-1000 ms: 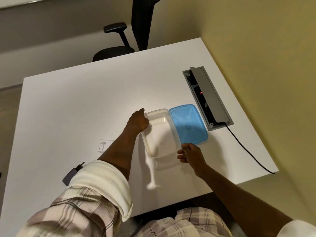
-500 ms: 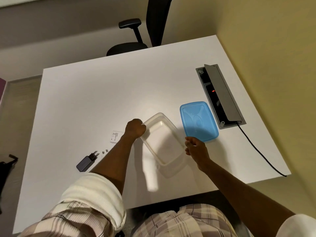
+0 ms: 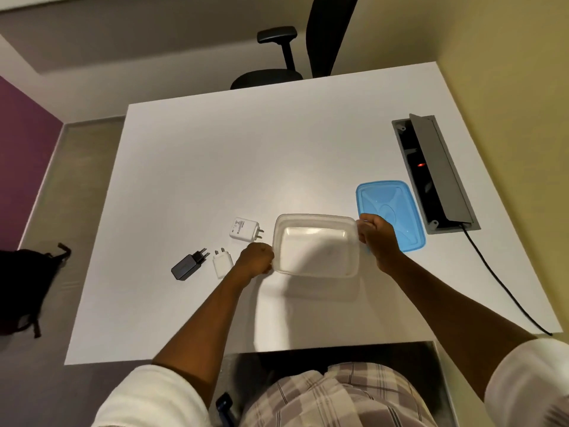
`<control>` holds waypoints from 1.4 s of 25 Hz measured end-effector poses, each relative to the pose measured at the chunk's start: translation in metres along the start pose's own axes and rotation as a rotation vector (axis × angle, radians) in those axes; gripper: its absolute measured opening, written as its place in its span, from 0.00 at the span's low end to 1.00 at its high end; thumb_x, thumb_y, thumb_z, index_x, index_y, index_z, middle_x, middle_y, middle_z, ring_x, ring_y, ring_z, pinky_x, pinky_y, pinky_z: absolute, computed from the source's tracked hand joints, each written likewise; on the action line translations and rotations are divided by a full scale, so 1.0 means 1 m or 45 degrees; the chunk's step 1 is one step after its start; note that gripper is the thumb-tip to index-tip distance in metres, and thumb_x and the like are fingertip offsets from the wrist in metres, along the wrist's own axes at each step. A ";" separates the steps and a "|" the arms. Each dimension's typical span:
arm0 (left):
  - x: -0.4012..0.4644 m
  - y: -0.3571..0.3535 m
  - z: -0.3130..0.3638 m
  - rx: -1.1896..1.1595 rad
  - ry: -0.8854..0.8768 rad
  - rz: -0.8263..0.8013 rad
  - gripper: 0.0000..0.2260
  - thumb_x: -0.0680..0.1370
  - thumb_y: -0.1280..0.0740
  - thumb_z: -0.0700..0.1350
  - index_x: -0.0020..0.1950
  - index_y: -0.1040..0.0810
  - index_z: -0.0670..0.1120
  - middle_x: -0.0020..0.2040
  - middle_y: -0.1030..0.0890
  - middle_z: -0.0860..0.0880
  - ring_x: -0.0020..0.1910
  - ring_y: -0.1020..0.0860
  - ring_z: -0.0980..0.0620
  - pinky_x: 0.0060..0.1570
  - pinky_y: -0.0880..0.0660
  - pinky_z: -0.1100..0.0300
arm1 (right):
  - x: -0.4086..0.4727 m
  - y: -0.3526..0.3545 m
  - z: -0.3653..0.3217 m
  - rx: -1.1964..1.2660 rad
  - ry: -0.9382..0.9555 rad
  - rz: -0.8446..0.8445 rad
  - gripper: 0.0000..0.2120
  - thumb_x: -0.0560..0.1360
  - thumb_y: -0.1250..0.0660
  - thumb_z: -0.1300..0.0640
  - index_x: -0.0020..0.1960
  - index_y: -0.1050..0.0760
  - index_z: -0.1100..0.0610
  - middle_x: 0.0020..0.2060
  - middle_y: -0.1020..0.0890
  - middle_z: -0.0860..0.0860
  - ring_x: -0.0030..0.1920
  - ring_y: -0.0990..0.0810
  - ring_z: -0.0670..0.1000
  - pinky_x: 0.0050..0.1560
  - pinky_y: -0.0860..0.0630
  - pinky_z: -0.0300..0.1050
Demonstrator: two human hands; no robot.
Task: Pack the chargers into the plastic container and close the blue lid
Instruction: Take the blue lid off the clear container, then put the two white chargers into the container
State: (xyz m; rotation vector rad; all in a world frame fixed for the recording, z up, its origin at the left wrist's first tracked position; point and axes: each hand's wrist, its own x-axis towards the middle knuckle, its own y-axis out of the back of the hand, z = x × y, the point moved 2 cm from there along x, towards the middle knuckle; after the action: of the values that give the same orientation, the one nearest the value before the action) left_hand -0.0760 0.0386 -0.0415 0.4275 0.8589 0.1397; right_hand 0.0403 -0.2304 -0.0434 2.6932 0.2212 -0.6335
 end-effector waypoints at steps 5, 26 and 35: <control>-0.009 -0.007 -0.010 -0.095 0.024 -0.001 0.06 0.72 0.39 0.38 0.39 0.22 0.41 0.36 0.20 0.41 0.35 0.23 0.45 0.46 0.24 0.55 | 0.015 -0.003 -0.015 0.070 -0.006 -0.081 0.16 0.79 0.36 0.55 0.65 0.26 0.57 0.60 0.21 0.56 0.59 0.21 0.57 0.65 0.25 0.57; -0.029 0.059 -0.139 -0.088 0.104 0.323 0.14 0.78 0.39 0.38 0.61 0.19 0.41 0.61 0.18 0.41 0.58 0.20 0.41 0.59 0.23 0.53 | -0.064 -0.147 -0.090 -0.335 0.621 -0.118 0.13 0.77 0.40 0.64 0.57 0.22 0.57 0.47 0.18 0.48 0.46 0.21 0.48 0.48 0.27 0.38; -0.026 0.047 -0.206 0.366 -0.053 0.597 0.26 0.81 0.41 0.44 0.79 0.38 0.43 0.80 0.40 0.44 0.79 0.42 0.45 0.78 0.42 0.52 | -0.086 -0.280 -0.038 -0.985 0.507 -0.675 0.29 0.74 0.30 0.56 0.73 0.35 0.56 0.65 0.25 0.57 0.60 0.23 0.56 0.60 0.24 0.54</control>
State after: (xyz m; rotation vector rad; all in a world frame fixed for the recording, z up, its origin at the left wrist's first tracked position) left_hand -0.2466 0.1371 -0.1223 0.8964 0.7274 0.4406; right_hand -0.0852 0.0364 -0.0598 1.9577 1.0636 -0.0778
